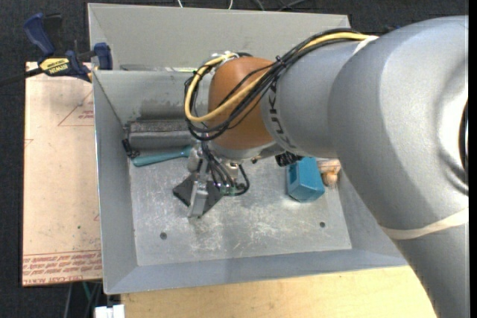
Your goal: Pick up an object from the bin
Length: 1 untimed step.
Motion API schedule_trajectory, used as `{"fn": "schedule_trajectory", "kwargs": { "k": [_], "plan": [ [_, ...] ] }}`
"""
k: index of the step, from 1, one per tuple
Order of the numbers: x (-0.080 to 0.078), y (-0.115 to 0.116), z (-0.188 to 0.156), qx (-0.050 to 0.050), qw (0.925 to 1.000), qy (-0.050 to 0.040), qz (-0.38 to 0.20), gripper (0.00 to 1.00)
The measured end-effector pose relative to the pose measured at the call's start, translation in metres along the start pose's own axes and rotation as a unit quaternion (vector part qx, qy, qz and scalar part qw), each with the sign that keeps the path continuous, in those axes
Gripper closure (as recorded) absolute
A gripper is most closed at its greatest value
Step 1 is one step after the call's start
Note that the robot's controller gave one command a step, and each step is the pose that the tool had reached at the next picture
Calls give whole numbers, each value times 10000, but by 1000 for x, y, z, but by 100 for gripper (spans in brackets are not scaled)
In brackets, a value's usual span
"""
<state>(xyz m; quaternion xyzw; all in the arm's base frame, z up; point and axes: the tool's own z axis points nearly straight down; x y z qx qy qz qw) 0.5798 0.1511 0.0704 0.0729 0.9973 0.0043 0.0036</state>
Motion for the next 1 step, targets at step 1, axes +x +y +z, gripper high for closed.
{"fn": "schedule_trajectory", "kwargs": {
  "k": [1],
  "plan": [
    [59, -66, -3, -15, 10000, -23, 70, 100]
  ]
}}
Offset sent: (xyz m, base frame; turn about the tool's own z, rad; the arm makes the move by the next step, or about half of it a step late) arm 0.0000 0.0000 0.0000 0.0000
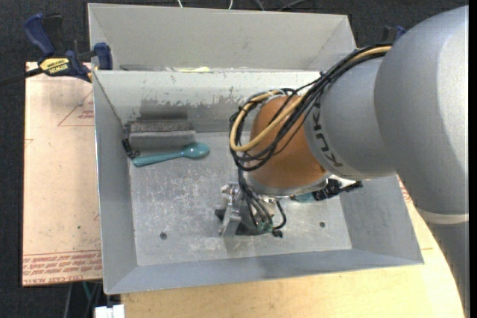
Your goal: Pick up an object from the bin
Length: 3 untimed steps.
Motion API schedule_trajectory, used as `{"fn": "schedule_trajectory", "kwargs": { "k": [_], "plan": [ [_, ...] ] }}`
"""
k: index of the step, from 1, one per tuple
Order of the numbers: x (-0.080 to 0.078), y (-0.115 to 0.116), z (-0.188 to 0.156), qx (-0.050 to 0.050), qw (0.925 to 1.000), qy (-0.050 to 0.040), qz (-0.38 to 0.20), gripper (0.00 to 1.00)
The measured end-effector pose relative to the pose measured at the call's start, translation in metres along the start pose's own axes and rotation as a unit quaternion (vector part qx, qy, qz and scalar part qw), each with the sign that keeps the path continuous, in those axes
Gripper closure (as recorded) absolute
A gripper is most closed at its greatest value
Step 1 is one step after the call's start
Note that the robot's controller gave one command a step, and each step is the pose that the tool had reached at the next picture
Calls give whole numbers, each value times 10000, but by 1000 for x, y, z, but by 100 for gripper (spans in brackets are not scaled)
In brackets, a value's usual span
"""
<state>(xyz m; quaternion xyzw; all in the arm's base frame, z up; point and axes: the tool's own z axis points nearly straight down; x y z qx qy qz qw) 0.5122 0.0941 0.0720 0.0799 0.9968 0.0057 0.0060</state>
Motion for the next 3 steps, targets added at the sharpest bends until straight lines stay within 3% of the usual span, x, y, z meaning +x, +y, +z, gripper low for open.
{"fn": "schedule_trajectory", "kwargs": {
  "k": [1, 2, 3],
  "plan": [
    [2, 0, 0, 2, 10000, -4, 1, 100],
    [-7, -56, -1, -23, 9946, -10, -1035, 100],
    [-53, -62, 0, 7, 9783, 24, -2074, 100]
  ]
}}
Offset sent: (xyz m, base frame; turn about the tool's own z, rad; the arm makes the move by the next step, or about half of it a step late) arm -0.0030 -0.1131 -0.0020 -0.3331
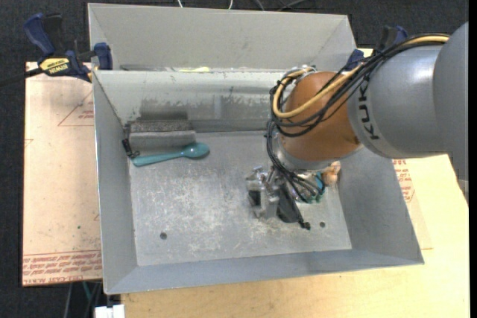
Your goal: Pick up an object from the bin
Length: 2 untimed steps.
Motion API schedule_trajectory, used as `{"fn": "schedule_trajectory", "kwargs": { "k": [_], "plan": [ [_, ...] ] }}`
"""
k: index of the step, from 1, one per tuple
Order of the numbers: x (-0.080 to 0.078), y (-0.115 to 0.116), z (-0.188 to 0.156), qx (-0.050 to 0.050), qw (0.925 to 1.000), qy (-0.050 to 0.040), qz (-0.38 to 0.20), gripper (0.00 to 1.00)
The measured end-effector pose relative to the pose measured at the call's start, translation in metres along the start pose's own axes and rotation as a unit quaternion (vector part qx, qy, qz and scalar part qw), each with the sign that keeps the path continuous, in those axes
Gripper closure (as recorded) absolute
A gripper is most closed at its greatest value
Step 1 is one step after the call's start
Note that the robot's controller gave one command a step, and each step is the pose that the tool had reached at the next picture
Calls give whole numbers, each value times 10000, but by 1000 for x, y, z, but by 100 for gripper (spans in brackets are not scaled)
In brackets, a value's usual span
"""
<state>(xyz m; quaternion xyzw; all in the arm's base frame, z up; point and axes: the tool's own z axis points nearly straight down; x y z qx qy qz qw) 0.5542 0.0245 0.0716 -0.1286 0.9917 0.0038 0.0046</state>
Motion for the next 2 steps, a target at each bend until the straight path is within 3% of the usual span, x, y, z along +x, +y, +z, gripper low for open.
{"fn": "schedule_trajectory", "kwargs": {
  "k": [1, 2],
  "plan": [
    [8, -32, -67, -37, 9987, -8, 513, 100],
    [8, -62, -109, 2, 9971, -101, 756, 100]
  ]
}}
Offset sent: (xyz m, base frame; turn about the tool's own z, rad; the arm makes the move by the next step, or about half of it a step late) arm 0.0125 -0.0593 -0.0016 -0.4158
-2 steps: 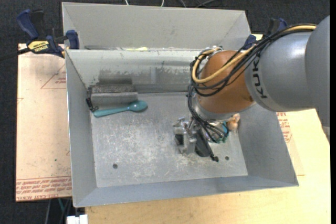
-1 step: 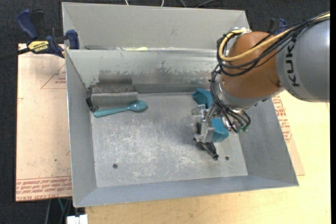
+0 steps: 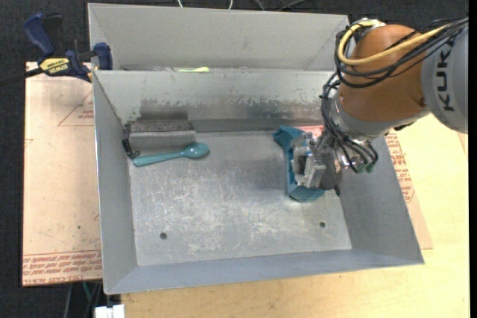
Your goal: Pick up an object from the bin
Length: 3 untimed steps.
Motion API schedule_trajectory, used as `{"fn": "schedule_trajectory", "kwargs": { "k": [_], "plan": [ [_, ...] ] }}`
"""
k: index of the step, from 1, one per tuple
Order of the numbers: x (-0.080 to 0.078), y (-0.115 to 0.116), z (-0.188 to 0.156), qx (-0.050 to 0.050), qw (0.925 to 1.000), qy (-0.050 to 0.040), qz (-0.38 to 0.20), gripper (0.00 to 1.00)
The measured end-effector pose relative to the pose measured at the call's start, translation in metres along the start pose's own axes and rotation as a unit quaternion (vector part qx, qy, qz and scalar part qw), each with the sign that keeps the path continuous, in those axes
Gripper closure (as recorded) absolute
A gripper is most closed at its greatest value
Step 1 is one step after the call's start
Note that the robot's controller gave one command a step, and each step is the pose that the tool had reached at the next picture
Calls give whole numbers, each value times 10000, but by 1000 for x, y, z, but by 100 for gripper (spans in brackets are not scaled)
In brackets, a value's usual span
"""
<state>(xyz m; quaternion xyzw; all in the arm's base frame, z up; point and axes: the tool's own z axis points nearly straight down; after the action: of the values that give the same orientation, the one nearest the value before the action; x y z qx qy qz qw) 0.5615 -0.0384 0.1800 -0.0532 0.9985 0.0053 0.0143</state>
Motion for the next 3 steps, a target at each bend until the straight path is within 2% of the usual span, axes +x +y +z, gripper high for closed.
{"fn": "schedule_trajectory", "kwargs": {
  "k": [1, 2, 3],
  "plan": [
    [6, -3, 28, -47, 9874, 86, -1579, 100],
    [1, -15, 15, -39, 9986, 66, -516, 100],
    [-5, -24, 38, -29, 9998, 71, 201, 100]
  ]
}}
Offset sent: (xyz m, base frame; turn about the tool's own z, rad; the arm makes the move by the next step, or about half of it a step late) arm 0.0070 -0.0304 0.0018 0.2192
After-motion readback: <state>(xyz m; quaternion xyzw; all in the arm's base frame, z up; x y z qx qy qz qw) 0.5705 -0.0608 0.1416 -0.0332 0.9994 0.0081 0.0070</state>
